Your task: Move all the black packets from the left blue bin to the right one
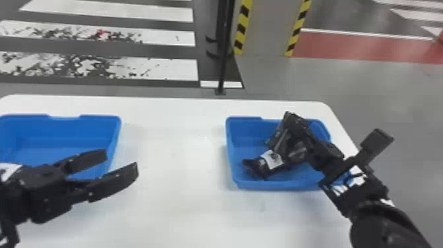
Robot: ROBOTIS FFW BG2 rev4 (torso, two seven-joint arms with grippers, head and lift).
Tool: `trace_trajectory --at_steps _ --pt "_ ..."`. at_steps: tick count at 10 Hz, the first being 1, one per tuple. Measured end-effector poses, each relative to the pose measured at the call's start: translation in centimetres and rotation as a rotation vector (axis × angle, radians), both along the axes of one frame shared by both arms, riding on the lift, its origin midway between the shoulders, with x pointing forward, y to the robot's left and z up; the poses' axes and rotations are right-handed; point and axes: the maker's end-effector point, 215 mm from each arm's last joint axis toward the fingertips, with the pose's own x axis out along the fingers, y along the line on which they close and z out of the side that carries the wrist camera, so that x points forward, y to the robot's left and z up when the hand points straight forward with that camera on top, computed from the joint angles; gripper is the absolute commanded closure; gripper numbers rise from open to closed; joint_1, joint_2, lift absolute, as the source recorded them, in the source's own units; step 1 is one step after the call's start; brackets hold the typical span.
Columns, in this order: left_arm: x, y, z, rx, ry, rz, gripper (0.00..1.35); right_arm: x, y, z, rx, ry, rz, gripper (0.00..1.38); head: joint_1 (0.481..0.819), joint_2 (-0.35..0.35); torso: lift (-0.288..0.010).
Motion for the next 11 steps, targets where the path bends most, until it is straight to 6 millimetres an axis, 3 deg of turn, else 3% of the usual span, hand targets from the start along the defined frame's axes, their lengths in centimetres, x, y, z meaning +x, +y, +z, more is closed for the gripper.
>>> trace_trajectory --at_steps 2,3,4,6,10,11 --pt "0.6 3.2 0.7 0.037 -0.026 0.068 0.14 -0.1 -1.9 -1.9 -0.016 0.036 -0.038 0.33 0.695 -0.121 -0.185" --pt "1.1 5.1 1.0 0.062 -0.036 0.106 0.14 -0.7 -2.6 -2.3 -0.041 0.037 -0.056 0.15 0.695 -0.107 -0.185" --pt "1.5 7.2 1.2 0.094 -0.042 0.149 0.14 -1.6 -3.1 -1.8 -0.088 0.019 -0.073 0.09 0.695 -0.097 -0.185" --pt "2.2 12.4 1.5 0.171 -0.045 0.250 0.14 -4.4 -2.0 -0.8 -0.167 -0.013 -0.080 0.11 0.695 -0.021 -0.185" --pt "1.4 21.7 1.3 0.293 -0.005 0.437 0.14 -10.5 4.6 -0.6 -0.186 -0.023 -0.038 0.11 0.695 0.183 -0.185" --pt "1.2 23.0 1.1 0.307 0.007 0.463 0.14 -11.7 5.0 -0.7 -0.186 -0.017 -0.053 0.11 0.695 0.210 -0.185"
